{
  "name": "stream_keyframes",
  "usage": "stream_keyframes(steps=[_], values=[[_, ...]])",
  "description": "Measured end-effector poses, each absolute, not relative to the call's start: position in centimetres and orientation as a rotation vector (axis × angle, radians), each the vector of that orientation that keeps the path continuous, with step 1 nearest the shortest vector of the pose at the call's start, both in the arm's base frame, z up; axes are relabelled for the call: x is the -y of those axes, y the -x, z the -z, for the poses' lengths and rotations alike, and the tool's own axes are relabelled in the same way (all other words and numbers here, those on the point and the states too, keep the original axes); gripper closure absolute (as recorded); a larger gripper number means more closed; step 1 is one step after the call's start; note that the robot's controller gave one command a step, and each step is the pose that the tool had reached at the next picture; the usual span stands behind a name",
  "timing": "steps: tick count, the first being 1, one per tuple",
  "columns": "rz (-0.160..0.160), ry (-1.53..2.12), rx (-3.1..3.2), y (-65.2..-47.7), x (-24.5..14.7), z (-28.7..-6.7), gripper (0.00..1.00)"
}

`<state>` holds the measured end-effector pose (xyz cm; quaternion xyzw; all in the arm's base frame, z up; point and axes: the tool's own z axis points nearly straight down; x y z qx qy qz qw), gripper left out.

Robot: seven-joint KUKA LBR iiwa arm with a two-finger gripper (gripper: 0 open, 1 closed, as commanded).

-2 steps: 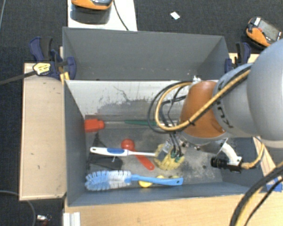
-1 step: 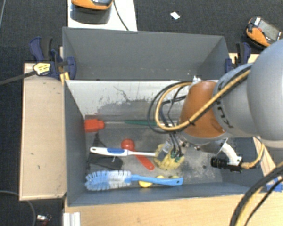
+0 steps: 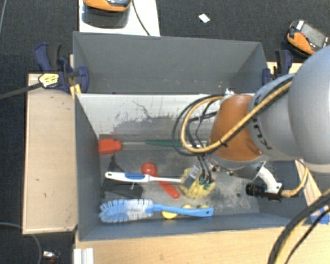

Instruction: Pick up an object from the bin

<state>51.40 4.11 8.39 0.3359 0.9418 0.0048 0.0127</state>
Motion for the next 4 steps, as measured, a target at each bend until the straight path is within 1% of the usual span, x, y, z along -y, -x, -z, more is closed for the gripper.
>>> stream_keyframes(steps=[1, 2, 3, 4], values=[[-0.011, -0.795, -3.008, -52.1, -0.2, -11.9, 1.0], [-0.011, -0.795, -3.008, -52.1, -0.2, -11.9, 1.0], [-0.017, -1.103, -2.906, -53.8, -5.2, -10.2, 1.0], [-0.019, -1.241, -2.854, -54.4, -3.0, -9.1, 1.0]])
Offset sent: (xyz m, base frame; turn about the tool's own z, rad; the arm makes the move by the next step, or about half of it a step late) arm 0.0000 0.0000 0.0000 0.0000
